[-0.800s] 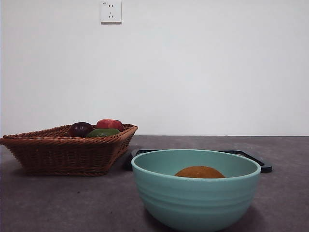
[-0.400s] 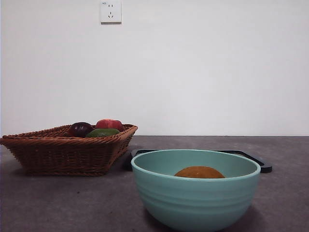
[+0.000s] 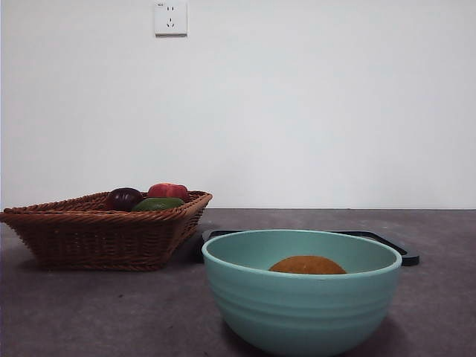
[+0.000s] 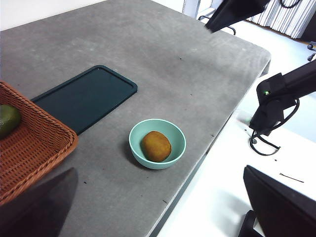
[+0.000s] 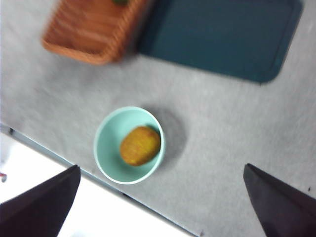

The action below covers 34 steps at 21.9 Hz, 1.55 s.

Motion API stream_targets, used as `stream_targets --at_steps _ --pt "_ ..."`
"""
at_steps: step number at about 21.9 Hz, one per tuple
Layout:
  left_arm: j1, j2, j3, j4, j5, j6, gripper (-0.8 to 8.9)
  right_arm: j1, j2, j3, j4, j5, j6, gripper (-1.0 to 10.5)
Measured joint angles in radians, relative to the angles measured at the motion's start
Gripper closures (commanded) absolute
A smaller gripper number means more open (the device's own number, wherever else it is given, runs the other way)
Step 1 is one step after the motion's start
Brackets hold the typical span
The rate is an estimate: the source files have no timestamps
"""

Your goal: Pick up the wifruite, put it on the bowl, pick up the plate, put it on desk

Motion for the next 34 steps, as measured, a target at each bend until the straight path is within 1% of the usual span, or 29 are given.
stream_targets --at_steps 4,10,14,23,25,28,30,32,34 --pt "0.000 0.000 0.000 0.000 0.000 0.000 2.51 0.045 0.136 0.000 0.003 0.011 -0.001 3.6" --pt "0.000 0.000 0.000 0.000 0.000 0.000 2.51 0.138 0.335 0.000 0.006 0.135 -0.005 3.6" --pt "0.000 0.000 0.000 0.000 0.000 0.000 2.51 0.174 0.460 0.000 0.008 0.178 -0.020 3.6" --pt "0.000 0.000 0.000 0.000 0.000 0.000 2.51 0.213 0.687 0.000 0.053 0.179 -0.056 3.6" --pt "0.000 0.000 0.000 0.000 0.000 0.000 2.51 0.218 0.721 0.000 0.063 0.179 -0.070 3.8" --pt "0.000 0.000 0.000 0.000 0.000 0.000 2.51 0.218 0.762 0.000 0.077 0.173 -0.079 3.8" --pt "0.000 0.000 0.000 0.000 0.000 0.000 2.51 0.218 0.775 -0.001 0.081 0.156 -0.079 3.8" --pt "0.000 0.000 0.000 0.000 0.000 0.000 2.51 0.219 0.784 -0.005 0.105 0.151 -0.079 4.1" --pt "0.000 0.000 0.000 0.000 0.000 0.000 2.51 0.224 0.794 -0.011 0.127 0.129 -0.079 4.9"
